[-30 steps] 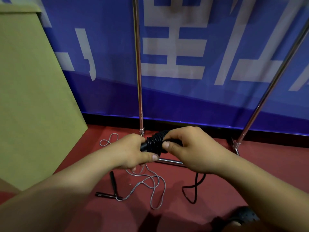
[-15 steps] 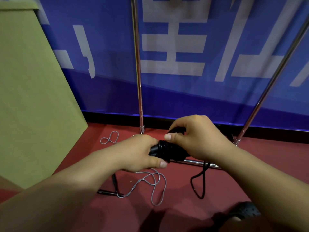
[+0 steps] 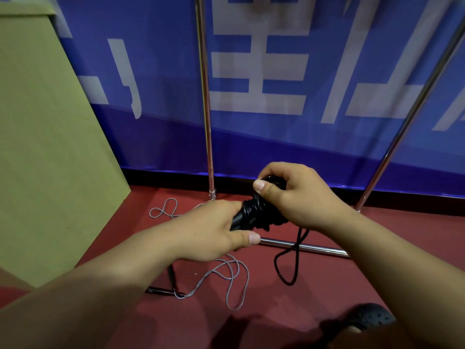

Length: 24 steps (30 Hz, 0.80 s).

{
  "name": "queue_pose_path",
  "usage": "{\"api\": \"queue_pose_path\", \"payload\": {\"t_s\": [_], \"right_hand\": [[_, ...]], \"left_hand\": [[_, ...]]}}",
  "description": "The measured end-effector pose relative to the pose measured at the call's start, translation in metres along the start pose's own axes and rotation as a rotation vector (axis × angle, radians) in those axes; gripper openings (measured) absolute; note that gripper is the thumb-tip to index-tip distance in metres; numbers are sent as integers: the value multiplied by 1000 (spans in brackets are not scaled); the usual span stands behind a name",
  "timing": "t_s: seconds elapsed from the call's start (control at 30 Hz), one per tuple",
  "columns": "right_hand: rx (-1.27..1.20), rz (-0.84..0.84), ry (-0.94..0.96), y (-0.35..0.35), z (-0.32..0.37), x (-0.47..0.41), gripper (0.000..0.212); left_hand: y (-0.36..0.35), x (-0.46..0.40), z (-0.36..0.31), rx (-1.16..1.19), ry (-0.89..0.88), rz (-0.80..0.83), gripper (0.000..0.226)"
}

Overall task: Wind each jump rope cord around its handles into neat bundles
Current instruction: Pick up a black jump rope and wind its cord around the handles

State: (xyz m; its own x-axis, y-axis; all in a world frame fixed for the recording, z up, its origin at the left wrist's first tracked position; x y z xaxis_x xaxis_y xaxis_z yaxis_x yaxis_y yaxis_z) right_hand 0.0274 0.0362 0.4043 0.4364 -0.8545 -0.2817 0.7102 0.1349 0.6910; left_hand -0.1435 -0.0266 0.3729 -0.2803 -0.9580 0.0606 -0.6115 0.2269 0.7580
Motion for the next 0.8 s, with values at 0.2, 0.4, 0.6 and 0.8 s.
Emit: {"api": "queue_pose_path", "payload": {"t_s": [0.2, 0.4, 0.6, 0.8], "right_hand": [[-23, -89, 10, -2, 6, -4, 12], [-68, -109, -24, -3, 7, -9, 12], [-108, -101, -52, -1, 6, -10, 13], [-137, -101, -72, 0, 3, -11, 13]], "left_hand": [[-1, -1, -1, 160, 12, -66, 15], [2, 2, -6, 303, 70, -47, 52], [5, 0, -9, 458, 166, -35, 45], [1, 0, -7, 439, 135, -41, 48]]}}
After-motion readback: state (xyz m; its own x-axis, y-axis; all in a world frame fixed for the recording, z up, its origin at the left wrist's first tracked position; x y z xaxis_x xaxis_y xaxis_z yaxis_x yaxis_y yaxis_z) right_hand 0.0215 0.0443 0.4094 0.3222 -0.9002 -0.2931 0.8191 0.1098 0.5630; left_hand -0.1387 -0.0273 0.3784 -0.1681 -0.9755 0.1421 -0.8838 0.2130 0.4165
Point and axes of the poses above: each hand's wrist, its own x-axis away from the middle knuckle, its own y-axis out of the back of the hand, z = x × y, the point moved 2 cm from there along -x, towards the middle knuckle, and after that the axes turned 4 degrees about -z, right-handed, at the moved point
